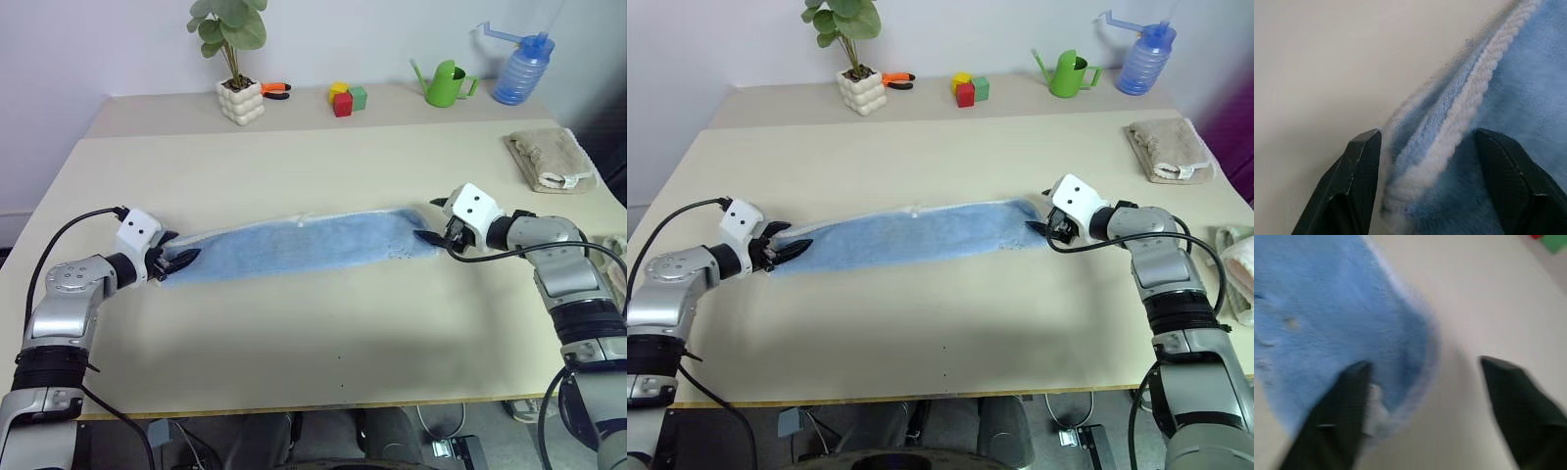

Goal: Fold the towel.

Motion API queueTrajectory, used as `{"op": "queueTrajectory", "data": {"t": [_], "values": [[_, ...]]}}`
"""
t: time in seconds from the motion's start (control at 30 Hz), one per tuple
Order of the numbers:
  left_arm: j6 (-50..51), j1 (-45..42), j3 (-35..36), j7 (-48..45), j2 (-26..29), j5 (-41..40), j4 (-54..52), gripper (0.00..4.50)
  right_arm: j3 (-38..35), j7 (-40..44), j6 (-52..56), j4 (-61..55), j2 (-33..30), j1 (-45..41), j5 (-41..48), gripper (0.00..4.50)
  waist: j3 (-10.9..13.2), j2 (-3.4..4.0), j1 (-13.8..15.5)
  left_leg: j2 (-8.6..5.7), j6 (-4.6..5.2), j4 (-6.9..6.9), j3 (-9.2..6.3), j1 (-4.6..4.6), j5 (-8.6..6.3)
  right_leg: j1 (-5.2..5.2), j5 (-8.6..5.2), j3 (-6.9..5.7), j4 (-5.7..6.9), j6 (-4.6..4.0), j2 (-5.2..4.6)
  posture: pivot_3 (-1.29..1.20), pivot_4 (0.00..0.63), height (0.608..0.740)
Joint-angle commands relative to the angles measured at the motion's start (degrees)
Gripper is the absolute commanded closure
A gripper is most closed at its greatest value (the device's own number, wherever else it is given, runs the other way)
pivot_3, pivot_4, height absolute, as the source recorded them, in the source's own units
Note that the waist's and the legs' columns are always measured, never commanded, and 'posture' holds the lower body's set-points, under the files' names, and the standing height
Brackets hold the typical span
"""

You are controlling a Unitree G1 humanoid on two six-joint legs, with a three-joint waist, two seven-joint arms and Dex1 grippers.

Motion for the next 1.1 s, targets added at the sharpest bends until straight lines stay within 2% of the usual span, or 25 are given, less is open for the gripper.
{"op": "queueTrajectory", "data": {"t": [0.03, 0.17, 0.27, 0.4, 0.5, 0.63, 0.8, 0.9, 1.0, 1.1], "values": [[-0.4, -1.9, 3.3, 4.0, -0.7, -0.5, 0.6, 1.69, -2.0, -5.1, -2.5, 1.2, 0.5, -2.4, -2.0, 0.77, 0.0, 0.0, 0.0, 0.0, 0.0, 0.0, 0.01, 0.0, 0.0, -0.01, 0.0, 0.0, 0.0, 0.0, 0.0, 0.0, 0.15, 0.733], [-0.8, -2.0, 6.1, 8.8, -1.8, -0.8, 2.0, 1.69, -3.7, -7.7, -1.5, 0.3, 0.1, -1.8, -1.9, 0.77, 0.0, -0.01, -0.1, 0.0, -0.01, -0.01, 0.06, 0.0, 0.0, -0.04, 0.0, 0.05, 0.01, 0.0, 0.01, 0.0, 0.15, 0.733], [1.4, -1.6, 10.8, 10.6, -3.2, -4.9, 1.4, 1.69, -6.7, -6.5, 3.1, -4.8, -0.8, 1.4, 1.7, 0.01, 0.0, -0.01, 0.0, 0.0, 0.0, -0.01, 0.11, -0.03, 0.0, -0.08, 0.0, 0.09, 0.0, 0.01, 0.01, 0.0, 0.15, 0.733], [5.9, -1.9, 17.7, 15.3, -4.3, -9.6, 2.6, 1.69, -12.0, -3.6, 12.4, -17.5, -1.4, 10.2, 8.9, 0.01, 0.0, -0.06, 0.2, 0.01, 0.02, 0.02, 0.11, -0.05, -0.01, -0.08, 0.01, 0.09, 0.0, 0.03, 0.0, 0.0, 0.15, 0.733], [6.4, 0.2, 18.8, 14.5, -4.7, -11.2, -0.8, 1.69, -17.4, -3.9, 23.1, -28.1, -0.2, 17.0, 17.2, 0.01, 0.0, -0.06, 0.4, 0.01, 0.04, 0.04, 0.11, -0.05, -0.02, -0.06, 0.03, 0.11, 0.0, 0.06, 0.0, 0.0, 0.15, 0.733], [5.1, 4.0, 14.4, 10.3, -4.9, -11.0, -11.1, 1.69, -23.6, -6.7, 38.0, -40.8, 2.5, 24.5, 29.2, 0.01, -0.1, -0.1, 0.4, 0.02, 0.29, 0.08, 0.13, -0.03, -0.17, -0.01, 0.05, 0.15, -0.02, 0.09, 0.0, 0.0, 0.15, 0.733], [6.0, 7.5, 3.4, 2.1, -6.5, -13.2, -28.5, 1.69, -29.0, -13.0, 54.2, -49.7, 6.8, 29.7, 43.9, 0.01, -0.1, -0.14, 0.6, 0.01, 0.49, 0.12, 0.12, -0.02, -0.29, 0.11, 0.08, 0.15, -0.1, 0.13, -0.03, 0.0, 0.15, 0.733], [9.1, 7.5, -1.4, 1.1, -7.8, -14.3, -33.9, 1.69, -29.8, -17.5, 59.2, -51.0, 8.6, 30.9, 47.3, 0.01, -0.1, -0.13, 0.4, 0.01, 0.52, 0.13, 0.15, 0.0, -0.31, 0.13, 0.09, 0.16, -0.14, 0.14, -0.03, 0.0, 0.15, 0.733], [8.9, 6.8, -9.4, -1.2, -9.1, -12.7, -38.6, 1.69, -29.7, -25.8, 63.0, -51.0, 13.8, 31.3, 48.2, 0.01, -0.1, -0.12, 0.4, 0.13, 0.52, 0.04, 0.25, 0.05, -0.31, 0.1, 0.08, 0.19, -0.14, 0.14, -0.01, 0.0, 0.15, 0.733], [9.9, 6.2, -11.0, -1.0, -10.6, -14.0, -39.6, 1.69, -30.1, -30.9, 65.4, -50.8, 17.5, 30.4, 49.5, 0.01, -0.1, -0.11, 0.4, 0.14, 0.52, 0.04, 0.32, 0.04, -0.31, 0.08, 0.09, 0.24, -0.14, 0.14, 0.02, 0.0, 0.15, 0.733]]}}
